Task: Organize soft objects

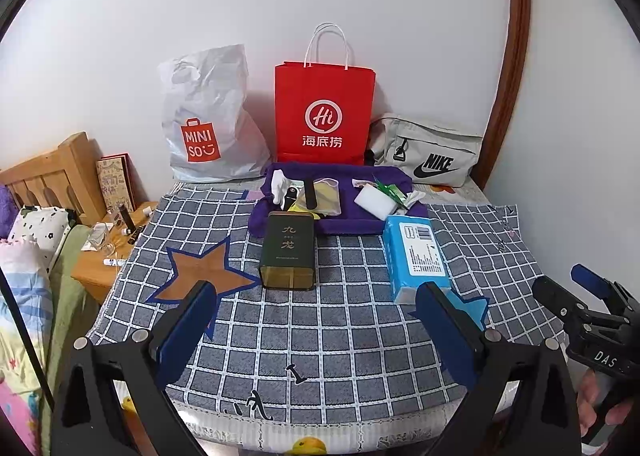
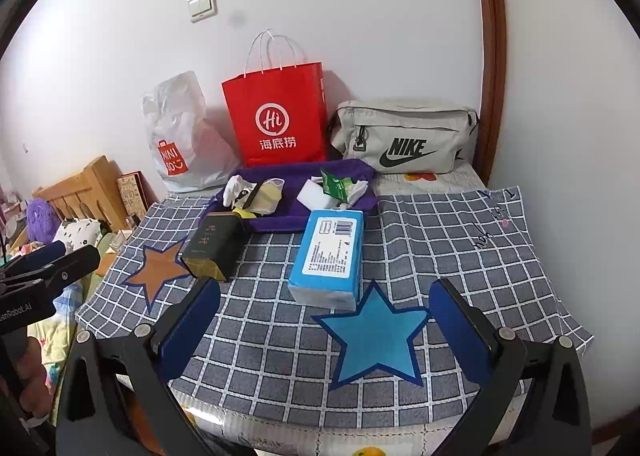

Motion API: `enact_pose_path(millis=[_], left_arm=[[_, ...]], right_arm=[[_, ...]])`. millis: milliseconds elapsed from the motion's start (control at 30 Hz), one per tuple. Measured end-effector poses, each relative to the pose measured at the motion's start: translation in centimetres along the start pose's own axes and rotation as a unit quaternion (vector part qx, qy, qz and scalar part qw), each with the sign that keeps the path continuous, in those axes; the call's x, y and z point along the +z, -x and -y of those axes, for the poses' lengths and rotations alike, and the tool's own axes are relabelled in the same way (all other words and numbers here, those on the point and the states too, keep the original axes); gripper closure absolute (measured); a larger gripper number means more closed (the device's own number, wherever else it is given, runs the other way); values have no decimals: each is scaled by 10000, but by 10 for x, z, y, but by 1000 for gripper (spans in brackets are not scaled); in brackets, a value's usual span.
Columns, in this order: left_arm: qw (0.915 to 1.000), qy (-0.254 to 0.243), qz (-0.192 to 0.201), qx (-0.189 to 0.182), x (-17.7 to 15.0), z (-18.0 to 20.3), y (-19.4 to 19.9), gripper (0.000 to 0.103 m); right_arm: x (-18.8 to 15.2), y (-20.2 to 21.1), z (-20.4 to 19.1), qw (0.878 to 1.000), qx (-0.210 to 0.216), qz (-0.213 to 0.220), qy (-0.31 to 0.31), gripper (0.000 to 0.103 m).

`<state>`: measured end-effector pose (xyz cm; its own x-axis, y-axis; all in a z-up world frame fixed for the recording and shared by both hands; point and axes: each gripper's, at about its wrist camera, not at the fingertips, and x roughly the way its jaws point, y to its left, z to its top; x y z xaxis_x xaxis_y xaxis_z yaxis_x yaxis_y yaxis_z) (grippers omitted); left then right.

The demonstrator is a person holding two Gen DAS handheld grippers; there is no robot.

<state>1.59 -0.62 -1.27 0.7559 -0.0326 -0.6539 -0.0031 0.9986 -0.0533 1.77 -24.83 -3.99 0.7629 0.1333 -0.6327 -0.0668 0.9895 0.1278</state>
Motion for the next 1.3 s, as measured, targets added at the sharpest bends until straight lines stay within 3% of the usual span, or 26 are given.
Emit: enact_pose_path(millis=[1300], left_arm=[[9999, -156, 55, 7, -8, 10, 14, 2]], right_arm=[[-11, 23, 3, 9999, 42, 113, -2, 0]])
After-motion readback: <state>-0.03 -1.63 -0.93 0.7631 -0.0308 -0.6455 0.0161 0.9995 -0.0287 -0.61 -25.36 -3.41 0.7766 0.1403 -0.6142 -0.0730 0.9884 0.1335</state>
